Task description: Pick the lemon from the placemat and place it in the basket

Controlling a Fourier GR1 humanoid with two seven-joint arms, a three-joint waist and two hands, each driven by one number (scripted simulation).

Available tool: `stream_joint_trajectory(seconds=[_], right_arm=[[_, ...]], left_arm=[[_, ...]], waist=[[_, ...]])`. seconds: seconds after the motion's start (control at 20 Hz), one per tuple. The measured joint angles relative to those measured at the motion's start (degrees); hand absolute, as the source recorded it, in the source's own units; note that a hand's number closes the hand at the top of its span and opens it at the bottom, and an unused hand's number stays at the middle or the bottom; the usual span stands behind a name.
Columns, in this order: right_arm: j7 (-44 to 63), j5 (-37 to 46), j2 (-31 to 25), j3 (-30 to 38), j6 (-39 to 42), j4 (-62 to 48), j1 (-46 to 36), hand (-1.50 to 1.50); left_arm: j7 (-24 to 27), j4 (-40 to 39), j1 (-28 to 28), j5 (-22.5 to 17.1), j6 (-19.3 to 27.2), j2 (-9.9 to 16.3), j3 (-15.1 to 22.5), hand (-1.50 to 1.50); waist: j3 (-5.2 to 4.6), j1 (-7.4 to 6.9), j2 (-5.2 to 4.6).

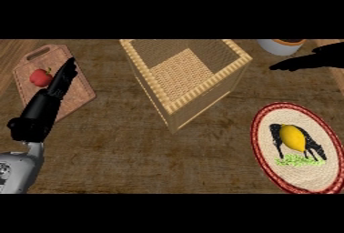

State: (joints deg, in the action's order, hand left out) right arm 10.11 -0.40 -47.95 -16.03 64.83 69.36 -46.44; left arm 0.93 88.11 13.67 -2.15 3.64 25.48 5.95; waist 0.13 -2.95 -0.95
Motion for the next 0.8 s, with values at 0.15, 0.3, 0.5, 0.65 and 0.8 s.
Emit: stream_joint_trajectory(seconds=[0.15,0.3,0.5,0.65,0.8], right_arm=[[-4.2,5.3,0.5,-2.2,-0.8,-1.5,0.3,-1.50],[-9.0,9.9,0.4,-4.7,-2.0,-2.7,0.8,-1.50],[-14.3,16.4,1.3,-9.7,-5.4,-4.3,1.4,-1.50],[-18.3,20.5,1.8,-13.4,-7.9,-6.9,1.7,-1.50],[-22.4,24.8,2.0,-17.2,-10.9,-9.9,1.8,-1.50]], left_arm=[[0.6,-0.2,-0.3,1.0,0.5,-0.8,0.3,0.00],[0.4,-0.6,0.0,1.3,0.6,-1.4,0.1,0.00],[-0.1,0.3,-0.4,1.2,-0.3,-1.2,-0.3,0.00],[1.0,-1.1,-0.3,1.0,-1.0,-0.8,-1.4,0.00],[-0.1,-0.5,0.0,1.6,-0.9,-1.3,-1.1,0.00]], waist=[[0.03,0.28,0.00],[0.03,0.61,0.07],[0.02,0.58,0.15],[0.01,0.61,0.08],[0.01,0.73,0.17]])
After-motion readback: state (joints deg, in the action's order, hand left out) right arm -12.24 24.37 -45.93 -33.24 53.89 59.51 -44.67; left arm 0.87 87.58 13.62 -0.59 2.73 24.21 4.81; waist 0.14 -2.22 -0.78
